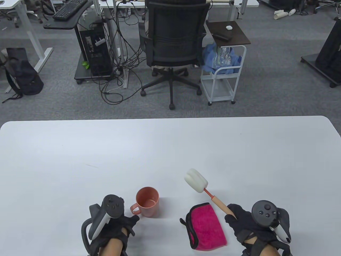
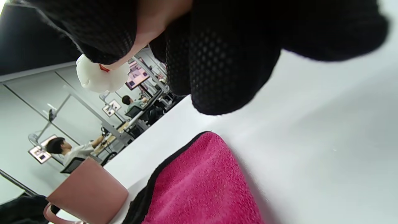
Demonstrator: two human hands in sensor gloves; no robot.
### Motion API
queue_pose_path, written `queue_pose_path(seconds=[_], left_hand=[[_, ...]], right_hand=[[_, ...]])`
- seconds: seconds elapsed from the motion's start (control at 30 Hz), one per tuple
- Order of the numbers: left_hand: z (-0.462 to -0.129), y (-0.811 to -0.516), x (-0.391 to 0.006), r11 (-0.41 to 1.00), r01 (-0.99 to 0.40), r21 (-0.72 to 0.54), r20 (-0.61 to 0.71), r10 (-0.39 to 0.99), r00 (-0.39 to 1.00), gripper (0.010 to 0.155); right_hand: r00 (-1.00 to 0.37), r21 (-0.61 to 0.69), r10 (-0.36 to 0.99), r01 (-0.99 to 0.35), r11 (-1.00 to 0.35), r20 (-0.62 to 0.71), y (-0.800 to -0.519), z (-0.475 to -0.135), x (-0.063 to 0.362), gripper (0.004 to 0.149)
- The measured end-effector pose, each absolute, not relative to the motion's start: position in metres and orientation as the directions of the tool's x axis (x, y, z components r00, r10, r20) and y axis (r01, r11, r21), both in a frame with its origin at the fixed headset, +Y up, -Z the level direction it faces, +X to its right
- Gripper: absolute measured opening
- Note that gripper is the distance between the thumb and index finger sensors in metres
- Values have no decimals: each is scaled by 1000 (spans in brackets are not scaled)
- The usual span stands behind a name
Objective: Brush the water cup with the cup brush
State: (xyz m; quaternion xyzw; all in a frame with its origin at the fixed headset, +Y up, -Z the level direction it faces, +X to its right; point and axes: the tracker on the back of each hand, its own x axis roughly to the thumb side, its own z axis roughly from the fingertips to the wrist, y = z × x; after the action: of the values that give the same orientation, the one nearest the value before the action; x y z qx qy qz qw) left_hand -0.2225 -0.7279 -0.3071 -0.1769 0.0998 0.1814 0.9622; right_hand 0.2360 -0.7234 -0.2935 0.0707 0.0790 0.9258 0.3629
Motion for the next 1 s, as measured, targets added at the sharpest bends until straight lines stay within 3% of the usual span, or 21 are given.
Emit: queue_pose_path(seconds=[0.2,0.33,0.43,0.57,0.77,0.9,1.0], left_hand=[[-323,-740,-219,849,-424,-317,-257,354,900,84],[-327,-742,-220,863,-421,-280,-258,355,899,65],[-326,-742,-220,846,-485,-224,-242,434,868,48],[-319,-729,-218,867,-482,-126,-174,459,871,40],[-283,-688,-179,953,-297,69,67,292,954,40],[-255,-688,-151,955,-179,238,146,147,978,40],[-251,-685,-149,952,-133,275,164,90,982,41]], right_hand=[[-699,190,712,-691,-697,71,-724,-294,241,55],[-692,198,718,-696,-690,68,-724,-294,241,55],[-689,206,721,-697,-687,76,-723,-294,240,55],[-685,206,722,-696,-688,97,-722,-294,238,54],[-673,225,728,-695,-683,131,-714,-290,239,54],[-621,212,742,-713,-669,252,-699,-285,240,52],[-655,234,670,-632,-739,350,-688,-276,231,50]])
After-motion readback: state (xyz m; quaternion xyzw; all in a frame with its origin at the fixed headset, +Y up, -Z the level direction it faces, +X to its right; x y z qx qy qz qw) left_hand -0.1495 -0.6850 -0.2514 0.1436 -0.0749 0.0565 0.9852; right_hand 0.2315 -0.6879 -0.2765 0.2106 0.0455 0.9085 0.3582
